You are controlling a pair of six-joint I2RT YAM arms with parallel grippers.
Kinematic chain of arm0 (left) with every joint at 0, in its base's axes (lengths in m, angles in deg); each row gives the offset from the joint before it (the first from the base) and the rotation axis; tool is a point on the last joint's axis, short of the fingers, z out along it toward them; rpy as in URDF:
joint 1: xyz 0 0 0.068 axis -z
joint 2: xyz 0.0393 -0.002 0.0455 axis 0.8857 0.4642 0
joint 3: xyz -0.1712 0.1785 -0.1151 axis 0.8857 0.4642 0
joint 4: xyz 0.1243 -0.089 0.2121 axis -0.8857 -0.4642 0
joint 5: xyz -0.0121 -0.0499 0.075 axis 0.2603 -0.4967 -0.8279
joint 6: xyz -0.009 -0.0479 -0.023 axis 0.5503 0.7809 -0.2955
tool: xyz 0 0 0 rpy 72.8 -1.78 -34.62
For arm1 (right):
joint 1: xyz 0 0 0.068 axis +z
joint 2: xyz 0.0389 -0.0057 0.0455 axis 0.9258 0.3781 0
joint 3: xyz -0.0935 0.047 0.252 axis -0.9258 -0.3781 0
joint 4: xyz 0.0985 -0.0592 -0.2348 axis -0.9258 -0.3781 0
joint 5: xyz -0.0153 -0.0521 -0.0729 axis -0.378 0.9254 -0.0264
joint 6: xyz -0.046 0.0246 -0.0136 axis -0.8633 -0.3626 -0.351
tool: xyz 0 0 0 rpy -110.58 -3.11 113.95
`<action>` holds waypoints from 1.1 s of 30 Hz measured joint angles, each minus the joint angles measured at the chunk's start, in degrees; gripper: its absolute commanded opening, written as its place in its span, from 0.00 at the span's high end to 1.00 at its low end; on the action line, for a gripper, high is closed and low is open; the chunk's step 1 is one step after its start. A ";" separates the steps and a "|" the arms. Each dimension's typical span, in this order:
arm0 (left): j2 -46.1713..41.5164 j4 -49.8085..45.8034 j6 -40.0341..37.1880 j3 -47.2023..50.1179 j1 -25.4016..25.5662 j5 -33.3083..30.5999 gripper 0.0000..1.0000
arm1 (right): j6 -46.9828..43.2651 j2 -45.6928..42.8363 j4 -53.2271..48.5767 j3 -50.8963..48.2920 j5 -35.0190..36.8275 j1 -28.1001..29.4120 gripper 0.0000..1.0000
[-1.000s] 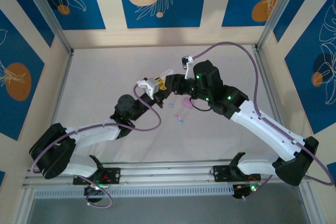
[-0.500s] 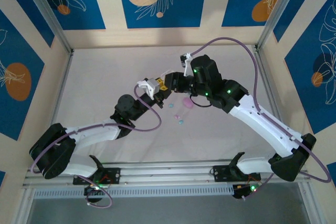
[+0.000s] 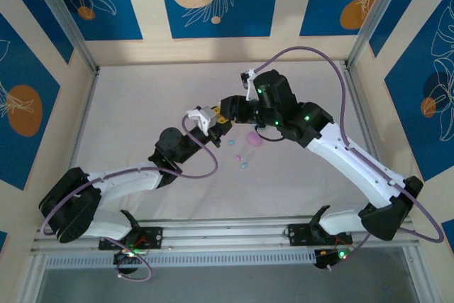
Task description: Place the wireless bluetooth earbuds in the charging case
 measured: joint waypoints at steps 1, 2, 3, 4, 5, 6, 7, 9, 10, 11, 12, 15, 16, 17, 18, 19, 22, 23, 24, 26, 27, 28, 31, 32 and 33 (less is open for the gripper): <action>-0.15 -0.02 0.00 0.02 0.02 0.07 0.83 | -0.04 0.00 0.00 0.17 -0.02 0.00 0.60; -0.37 -0.04 0.00 0.02 0.02 0.04 0.83 | -0.07 -0.04 0.11 0.22 -0.04 0.00 0.60; -0.55 -0.15 0.00 0.04 0.02 0.00 0.83 | -0.17 -0.11 0.22 0.24 -0.04 0.00 0.59; -0.66 -0.13 0.00 0.13 0.02 -0.02 0.83 | -0.26 -0.24 0.24 0.24 -0.09 0.00 0.58; -0.76 -0.13 0.00 0.17 0.02 -0.04 0.83 | -0.42 -0.39 0.22 0.24 -0.11 0.00 0.58; -0.87 -0.13 0.00 0.22 0.02 -0.04 0.83 | -0.46 -0.52 0.22 0.24 -0.11 0.00 0.58; -1.03 -0.13 0.00 0.24 0.02 -0.04 0.83 | -0.52 -0.74 0.22 0.24 -0.15 0.00 0.57; -1.42 -0.13 0.00 0.26 0.02 -0.04 0.83 | -0.81 -1.14 0.28 0.24 -0.28 0.00 0.56; -1.64 -0.11 0.00 0.26 0.02 -0.04 0.83 | -0.90 -1.40 0.37 0.24 -0.46 0.00 0.56; -1.79 -0.04 0.00 0.28 0.02 -0.02 0.83 | -0.92 -1.66 0.46 0.24 -0.48 0.00 0.55; -1.90 0.13 0.00 0.28 0.02 -0.02 0.83 | -1.03 -1.92 0.66 0.24 -0.55 0.00 0.55; -2.21 0.28 0.00 0.35 0.02 0.00 0.83 | -1.55 -2.73 1.92 0.24 -1.18 -0.02 0.55; -2.27 0.28 -0.02 0.37 0.02 -0.02 0.83 | -1.88 -3.06 2.40 0.22 -1.53 -0.02 0.57; -2.40 0.24 -0.02 0.46 0.02 -0.02 0.83 | -2.19 -3.39 2.89 0.22 -1.95 -0.02 0.58; -2.49 0.26 -0.02 0.55 0.02 0.00 0.83 | -2.40 -3.67 3.23 0.22 -2.38 -0.02 0.61; -2.62 0.22 -0.02 0.63 0.02 0.00 0.83 | -2.78 -3.96 3.61 0.22 -2.84 -0.02 0.64; -2.89 -0.20 -0.02 0.72 0.02 0.11 0.82 | -3.82 -4.37 3.87 0.24 -4.22 -0.07 0.69; -2.97 -0.26 -0.02 0.72 0.02 0.17 0.83 | -4.07 -4.33 3.82 0.24 -4.70 -0.09 0.71; -3.10 -0.44 -0.02 0.72 0.02 0.22 0.83 | -4.31 -4.20 3.69 0.24 -5.18 -0.11 0.73; -3.37 -0.94 -0.02 0.72 0.02 0.33 0.83 | -4.85 -3.96 3.10 0.26 -5.92 -0.13 0.77; -3.43 -1.03 -0.02 0.72 0.02 0.35 0.83 | -5.07 -3.80 2.69 0.28 -6.21 -0.13 0.78; -3.50 -1.07 -0.02 0.72 0.02 0.37 0.83 | -5.18 -3.65 2.19 0.39 -6.47 -0.17 0.78; -3.63 -1.25 -0.04 0.72 0.02 0.37 0.83 | -5.42 -2.99 0.55 0.90 -7.10 -0.42 0.80; -3.63 -1.27 -0.04 0.72 0.02 0.37 0.83 | -5.42 -2.89 0.17 0.92 -7.34 -0.52 0.80; -3.63 -1.27 -0.04 0.72 0.02 0.37 0.83 | -5.42 -2.75 -0.22 0.94 -7.61 -0.61 0.81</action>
